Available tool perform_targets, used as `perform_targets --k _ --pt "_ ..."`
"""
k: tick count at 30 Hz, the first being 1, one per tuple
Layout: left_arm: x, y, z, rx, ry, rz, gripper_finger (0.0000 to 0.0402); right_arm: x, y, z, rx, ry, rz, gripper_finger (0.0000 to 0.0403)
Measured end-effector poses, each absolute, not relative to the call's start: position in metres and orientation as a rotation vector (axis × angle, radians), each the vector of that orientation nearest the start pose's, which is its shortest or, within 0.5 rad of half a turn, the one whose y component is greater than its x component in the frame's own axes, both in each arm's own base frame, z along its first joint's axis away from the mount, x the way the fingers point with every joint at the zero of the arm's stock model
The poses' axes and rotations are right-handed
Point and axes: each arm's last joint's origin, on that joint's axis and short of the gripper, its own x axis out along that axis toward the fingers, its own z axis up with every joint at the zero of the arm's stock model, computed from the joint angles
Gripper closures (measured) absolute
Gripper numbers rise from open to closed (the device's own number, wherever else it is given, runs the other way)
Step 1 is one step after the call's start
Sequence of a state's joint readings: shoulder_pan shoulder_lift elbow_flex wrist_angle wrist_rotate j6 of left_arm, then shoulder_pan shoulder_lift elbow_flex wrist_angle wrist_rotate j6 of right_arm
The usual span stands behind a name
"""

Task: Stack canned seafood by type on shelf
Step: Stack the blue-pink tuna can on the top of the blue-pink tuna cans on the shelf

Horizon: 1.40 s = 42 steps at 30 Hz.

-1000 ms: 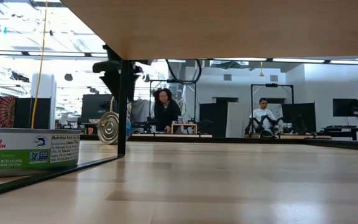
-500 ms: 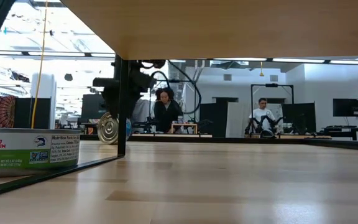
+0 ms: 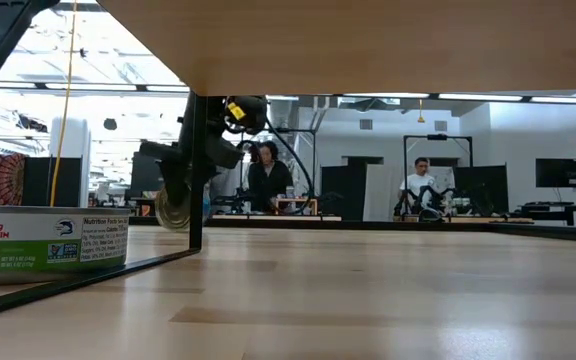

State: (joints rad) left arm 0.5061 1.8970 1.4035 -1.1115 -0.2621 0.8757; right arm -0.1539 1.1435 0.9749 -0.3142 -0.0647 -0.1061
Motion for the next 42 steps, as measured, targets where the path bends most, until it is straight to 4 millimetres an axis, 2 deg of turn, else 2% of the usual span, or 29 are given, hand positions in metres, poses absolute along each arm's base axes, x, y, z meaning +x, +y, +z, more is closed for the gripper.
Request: perform_targets --k 1,5,9,11,16,19,22,27,33,38,42 --pt "0.298 0.174 0.197 0.450 1.747 -0.131 0.0231 0.245 -0.036 0.317 -0.051 0.486 -0.062 0.0137" --pt "0.295 0.171 0.213 0.438 1.741 -0.044 0.0229 0.244 -0.036 0.315 -0.057 0.510 -0.058 0.0137" --pt "0.290 0.168 0.251 0.399 1.674 0.081 0.0229 0.240 -0.036 0.323 -0.100 0.456 -0.072 0.0137" --pt "0.289 0.164 0.279 0.364 1.558 0.155 0.0229 0.235 -0.035 0.329 -0.105 0.423 -0.080 0.0137" --pt "0.285 0.146 0.346 0.196 1.114 0.243 0.0229 0.226 -0.034 0.337 -0.109 0.389 -0.085 0.0137" --pt "0.284 0.131 0.374 0.106 0.862 0.231 0.0229 0.220 -0.033 0.343 -0.111 0.359 -0.089 0.0137" --pt "0.282 0.114 0.391 0.066 0.698 0.196 0.0229 0.210 -0.032 0.352 -0.102 0.313 -0.098 0.0137" --pt "0.294 0.082 0.400 0.090 0.443 0.144 0.0229 0.204 -0.022 0.364 -0.147 0.214 -0.059 0.0137" --pt "0.318 0.042 0.378 0.121 0.150 0.099 0.0229 0.203 -0.010 0.370 -0.164 0.166 -0.057 0.0137" --pt "0.323 0.011 0.372 0.234 -0.008 0.113 0.0229 0.200 -0.002 0.368 -0.200 0.193 -0.065 0.0137" --pt "0.323 -0.007 0.376 0.259 -0.134 0.092 0.0229 0.205 0.005 0.366 -0.195 0.196 -0.029 0.0137"
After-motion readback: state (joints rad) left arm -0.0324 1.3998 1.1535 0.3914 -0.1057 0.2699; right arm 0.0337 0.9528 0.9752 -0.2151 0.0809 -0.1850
